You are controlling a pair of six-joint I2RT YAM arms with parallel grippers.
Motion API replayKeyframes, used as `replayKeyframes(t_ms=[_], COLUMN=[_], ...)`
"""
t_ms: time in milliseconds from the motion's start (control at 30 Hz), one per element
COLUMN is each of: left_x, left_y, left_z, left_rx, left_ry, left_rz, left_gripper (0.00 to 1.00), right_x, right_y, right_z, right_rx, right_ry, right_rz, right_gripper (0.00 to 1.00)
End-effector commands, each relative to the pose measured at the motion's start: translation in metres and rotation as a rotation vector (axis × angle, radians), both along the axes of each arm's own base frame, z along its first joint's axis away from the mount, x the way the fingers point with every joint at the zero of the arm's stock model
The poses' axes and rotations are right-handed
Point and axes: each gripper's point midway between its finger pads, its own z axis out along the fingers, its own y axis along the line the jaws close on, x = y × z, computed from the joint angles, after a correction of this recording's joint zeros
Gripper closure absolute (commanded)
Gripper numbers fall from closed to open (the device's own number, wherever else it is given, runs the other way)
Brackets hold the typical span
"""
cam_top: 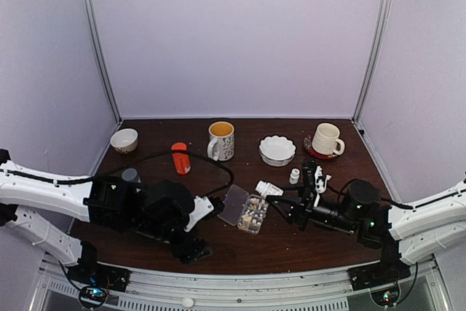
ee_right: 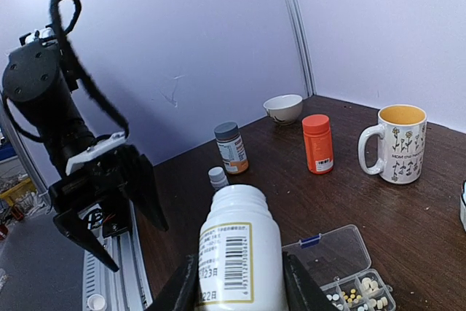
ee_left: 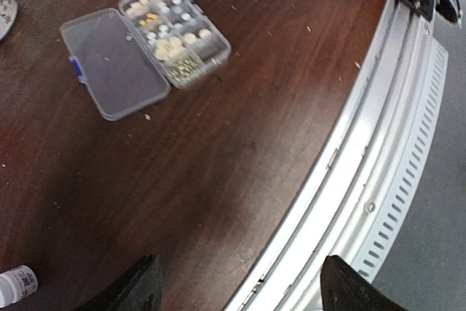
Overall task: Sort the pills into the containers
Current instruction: Move the lid of the pill bottle to the center of the board.
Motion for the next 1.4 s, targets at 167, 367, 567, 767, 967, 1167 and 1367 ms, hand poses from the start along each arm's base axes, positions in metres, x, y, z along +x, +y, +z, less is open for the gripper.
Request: replayKeyframes(t_ms=[167,367,567,767,967,1167,1367], left_x=[-0.074,-0.108,-0.13,-0.14,-0.142,-0.143,-0.149], left_y=[0.008,0.019,0.044,0.061,0.069,0.07,0.063], left_z=[-0.055,-0.07,-0.085,-0.095,-0.109,-0.117,-0.119], left_rx=[0.143,0.225,0.305,0.346,0.356,0.354,0.347], left_ry=[0.036,0.052,0.072,0.118,0.145,0.154,0.169], left_rz=[-0.058,-0.055,-0.048,-0.059,-0.045,-0.052,-0.077], left_gripper=[0.21,0.2,0.2,0.21,0.3,0.39,0.6], right_x=[-0.003,-0.007,-0.007,-0.007,-0.005,-0.005,-0.005], right_y=[-0.012,-0.014,-0.018,-0.017,-0.016,-0.013,-0.013], right_z=[0.004,0.002,0.001,0.004,0.005,0.007,0.006], right_rx=[0.043,0.026,0.019,0.02,0.017,0.019,0.016], right_ry=[-0.02,-0.026,-0.038,-0.04,-0.046,-0.049,-0.045], right_rz=[-0.006,0.006,-0.001,-0.005,-0.008,-0.002,-0.002], right_gripper=[1.0,1.0,1.0,1.0,1.0,1.0,1.0])
